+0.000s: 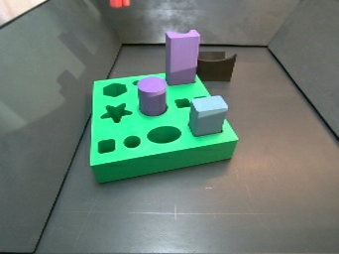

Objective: Pick up the square-circle object. Move up. Move to above the board. Insert the square-circle object.
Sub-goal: Move to above the board.

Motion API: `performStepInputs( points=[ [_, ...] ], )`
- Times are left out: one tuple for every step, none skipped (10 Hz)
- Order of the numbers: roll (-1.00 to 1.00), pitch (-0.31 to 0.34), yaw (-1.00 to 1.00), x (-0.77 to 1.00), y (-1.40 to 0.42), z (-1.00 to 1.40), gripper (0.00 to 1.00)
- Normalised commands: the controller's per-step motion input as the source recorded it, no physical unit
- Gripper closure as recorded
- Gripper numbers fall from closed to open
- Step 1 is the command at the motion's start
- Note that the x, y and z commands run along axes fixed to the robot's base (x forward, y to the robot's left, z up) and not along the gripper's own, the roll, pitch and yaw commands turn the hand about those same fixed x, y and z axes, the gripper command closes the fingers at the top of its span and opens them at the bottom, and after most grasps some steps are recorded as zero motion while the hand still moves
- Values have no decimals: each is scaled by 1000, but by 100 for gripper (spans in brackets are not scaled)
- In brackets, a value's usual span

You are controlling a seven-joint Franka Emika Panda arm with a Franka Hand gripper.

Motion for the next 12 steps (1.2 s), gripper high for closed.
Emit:
performStepInputs(
  points=[
    [44,83,6,-13,-45,1000,100],
    [40,87,5,-6,-25,838,100],
    [43,90,5,-4,-18,695,100],
    [47,88,5,-2,-10,549,100],
    [46,84,8,-4,-9,355,100],
    [48,82,11,-2,-7,210,100],
    [181,84,1000,325,-1000,114,100],
    [188,81,1000,327,-1000,100,100],
    [198,85,1000,324,-1000,103,100],
    [171,79,1000,324,-1000,103,100],
    [135,74,820,325,-1000,103,100],
    [74,73,386,331,-1000,105,100]
  ],
)
